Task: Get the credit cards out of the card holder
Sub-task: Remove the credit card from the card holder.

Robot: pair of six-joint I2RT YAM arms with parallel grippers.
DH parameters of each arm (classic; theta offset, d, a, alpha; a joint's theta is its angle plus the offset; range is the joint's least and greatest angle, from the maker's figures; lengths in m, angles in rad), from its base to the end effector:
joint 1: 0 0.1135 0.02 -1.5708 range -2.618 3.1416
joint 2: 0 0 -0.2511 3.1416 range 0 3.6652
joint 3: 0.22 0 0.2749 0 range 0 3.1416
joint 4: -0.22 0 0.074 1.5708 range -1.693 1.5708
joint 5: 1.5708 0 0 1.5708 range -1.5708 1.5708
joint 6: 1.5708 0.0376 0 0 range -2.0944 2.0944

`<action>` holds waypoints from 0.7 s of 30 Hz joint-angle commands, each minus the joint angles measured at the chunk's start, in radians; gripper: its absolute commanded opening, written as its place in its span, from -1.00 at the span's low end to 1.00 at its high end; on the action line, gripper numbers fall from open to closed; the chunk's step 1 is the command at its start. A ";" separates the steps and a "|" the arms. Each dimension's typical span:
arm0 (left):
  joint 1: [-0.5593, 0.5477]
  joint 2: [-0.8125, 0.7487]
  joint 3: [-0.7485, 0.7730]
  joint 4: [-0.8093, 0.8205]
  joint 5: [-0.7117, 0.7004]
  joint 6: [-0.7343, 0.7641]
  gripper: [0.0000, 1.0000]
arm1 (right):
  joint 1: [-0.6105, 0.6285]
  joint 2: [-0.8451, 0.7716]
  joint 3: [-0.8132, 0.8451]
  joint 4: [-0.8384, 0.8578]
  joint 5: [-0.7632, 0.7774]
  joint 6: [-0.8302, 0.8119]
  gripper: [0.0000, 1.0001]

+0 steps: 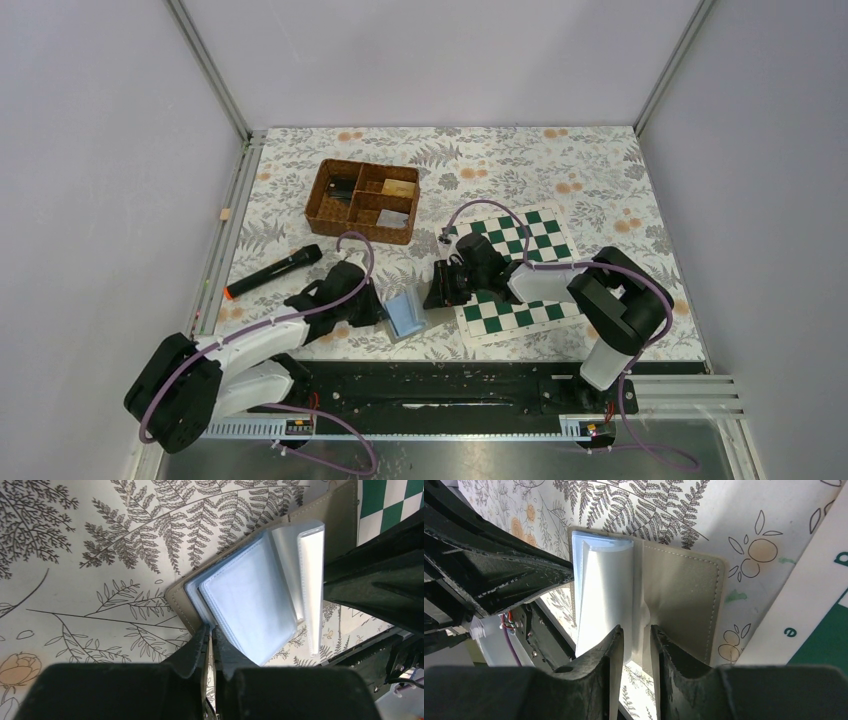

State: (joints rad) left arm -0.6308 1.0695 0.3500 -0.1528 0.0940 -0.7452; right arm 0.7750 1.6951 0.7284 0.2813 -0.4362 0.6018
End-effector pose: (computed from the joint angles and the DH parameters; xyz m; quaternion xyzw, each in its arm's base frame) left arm 0.1694 -0.1281 0.1167 -0.0376 0.9380 -0.2512 0.2360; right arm 0.2293 0.2468 0.1075 -0.1686 0.8709 0.4167 0.1988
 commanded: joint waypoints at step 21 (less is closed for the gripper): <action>-0.046 0.094 0.119 0.062 -0.011 -0.003 -0.89 | -0.007 0.001 -0.057 0.134 -0.033 0.099 -0.18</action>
State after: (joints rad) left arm -0.6678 1.1290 0.4236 -0.1291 0.0826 -0.7578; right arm 0.7746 1.6951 0.6750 0.3775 -0.4492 0.6853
